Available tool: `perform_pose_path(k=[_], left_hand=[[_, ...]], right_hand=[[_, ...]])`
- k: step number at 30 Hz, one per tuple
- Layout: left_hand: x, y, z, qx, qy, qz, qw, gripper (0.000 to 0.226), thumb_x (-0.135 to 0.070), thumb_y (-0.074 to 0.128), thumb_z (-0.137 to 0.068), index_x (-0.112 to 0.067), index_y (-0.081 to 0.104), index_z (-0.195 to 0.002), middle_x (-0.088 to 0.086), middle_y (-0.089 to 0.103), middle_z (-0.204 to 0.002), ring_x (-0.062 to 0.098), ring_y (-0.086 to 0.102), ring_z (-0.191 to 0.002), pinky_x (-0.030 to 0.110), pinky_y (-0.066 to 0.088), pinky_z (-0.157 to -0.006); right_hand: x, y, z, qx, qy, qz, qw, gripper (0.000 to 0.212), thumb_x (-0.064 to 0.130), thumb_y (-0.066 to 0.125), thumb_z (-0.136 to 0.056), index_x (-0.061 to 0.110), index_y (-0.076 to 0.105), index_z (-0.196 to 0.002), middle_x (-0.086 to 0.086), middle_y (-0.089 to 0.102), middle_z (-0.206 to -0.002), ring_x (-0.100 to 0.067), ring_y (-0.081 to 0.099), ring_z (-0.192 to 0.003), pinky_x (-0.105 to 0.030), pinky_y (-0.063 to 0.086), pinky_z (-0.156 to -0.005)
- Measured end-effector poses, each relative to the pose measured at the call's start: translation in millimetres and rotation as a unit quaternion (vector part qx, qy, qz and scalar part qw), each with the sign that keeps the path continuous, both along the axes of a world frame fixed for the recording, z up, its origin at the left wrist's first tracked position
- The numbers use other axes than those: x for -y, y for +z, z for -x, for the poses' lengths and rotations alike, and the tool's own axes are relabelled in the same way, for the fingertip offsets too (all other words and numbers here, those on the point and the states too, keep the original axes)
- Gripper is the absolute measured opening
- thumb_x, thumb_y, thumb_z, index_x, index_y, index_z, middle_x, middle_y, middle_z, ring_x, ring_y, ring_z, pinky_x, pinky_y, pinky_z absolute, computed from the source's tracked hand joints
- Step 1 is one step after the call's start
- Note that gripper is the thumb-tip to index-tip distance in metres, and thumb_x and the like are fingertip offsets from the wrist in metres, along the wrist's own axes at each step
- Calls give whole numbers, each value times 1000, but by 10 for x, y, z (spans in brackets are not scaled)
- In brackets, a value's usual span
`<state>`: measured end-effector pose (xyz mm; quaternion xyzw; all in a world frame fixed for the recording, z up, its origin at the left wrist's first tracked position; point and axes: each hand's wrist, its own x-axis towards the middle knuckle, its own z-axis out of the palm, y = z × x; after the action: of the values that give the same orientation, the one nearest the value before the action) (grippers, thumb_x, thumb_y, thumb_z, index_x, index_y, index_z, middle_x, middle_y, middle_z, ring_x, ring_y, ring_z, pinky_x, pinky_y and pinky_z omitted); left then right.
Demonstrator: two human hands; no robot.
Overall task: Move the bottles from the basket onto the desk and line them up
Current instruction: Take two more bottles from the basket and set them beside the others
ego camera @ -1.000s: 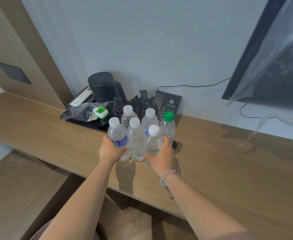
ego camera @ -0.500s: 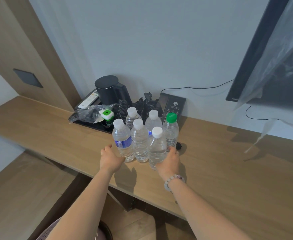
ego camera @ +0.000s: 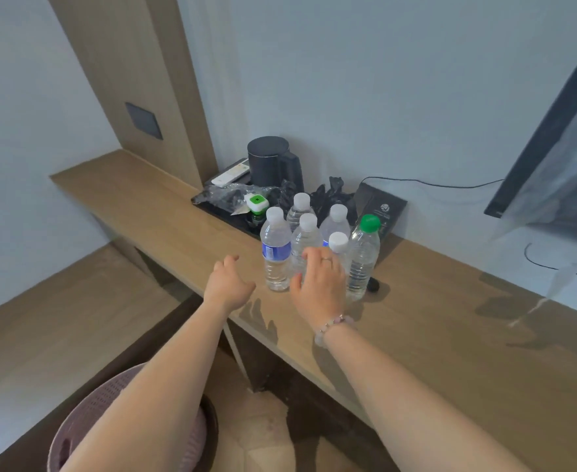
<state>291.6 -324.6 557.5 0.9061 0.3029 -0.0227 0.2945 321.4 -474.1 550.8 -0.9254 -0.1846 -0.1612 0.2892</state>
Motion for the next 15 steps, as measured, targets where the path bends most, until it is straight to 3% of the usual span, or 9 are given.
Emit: perform_pose_path(k=[2, 8, 11, 15], left_hand=[[-41, 116, 109, 11, 4, -39, 999, 65, -23, 59, -88, -15, 28, -144, 12, 36, -142, 28, 43, -125, 34, 42, -95], [-264, 623, 343, 86, -26, -229, 969, 46, -37, 45, -95, -19, 41, -137, 8, 46, -134, 28, 43, -124, 40, 37, -101], [-411, 865, 470, 84, -12, -303, 949, 44, -39, 40, -96, -20, 43, -136, 7, 49, -132, 28, 44, -122, 40, 37, -99], [-664, 970, 707, 65, 35, -305, 950, 42, -38, 37, -97, -23, 43, -136, 7, 48, -132, 28, 45, -121, 41, 38, -97]], right_hand=[[-87, 233, -108, 35, 57, 52, 996, 26, 11, 64, -75, 8, 58, -100, -12, 60, -102, -30, 56, -95, -39, 45, -78], [-450, 795, -301, 124, 188, 164, 960, 35, 20, 50, -89, 6, 56, -121, -14, 50, -133, -31, 33, -134, -40, 20, -113], [-720, 969, -229, 171, 235, 190, 938, 36, 22, 44, -93, 7, 57, -123, -14, 50, -135, -30, 33, -133, -39, 17, -114], [-1131, 1029, -18, 182, 285, 182, 923, 28, 15, 53, -86, 1, 67, -107, -19, 62, -117, -35, 47, -121, -45, 30, -108]])
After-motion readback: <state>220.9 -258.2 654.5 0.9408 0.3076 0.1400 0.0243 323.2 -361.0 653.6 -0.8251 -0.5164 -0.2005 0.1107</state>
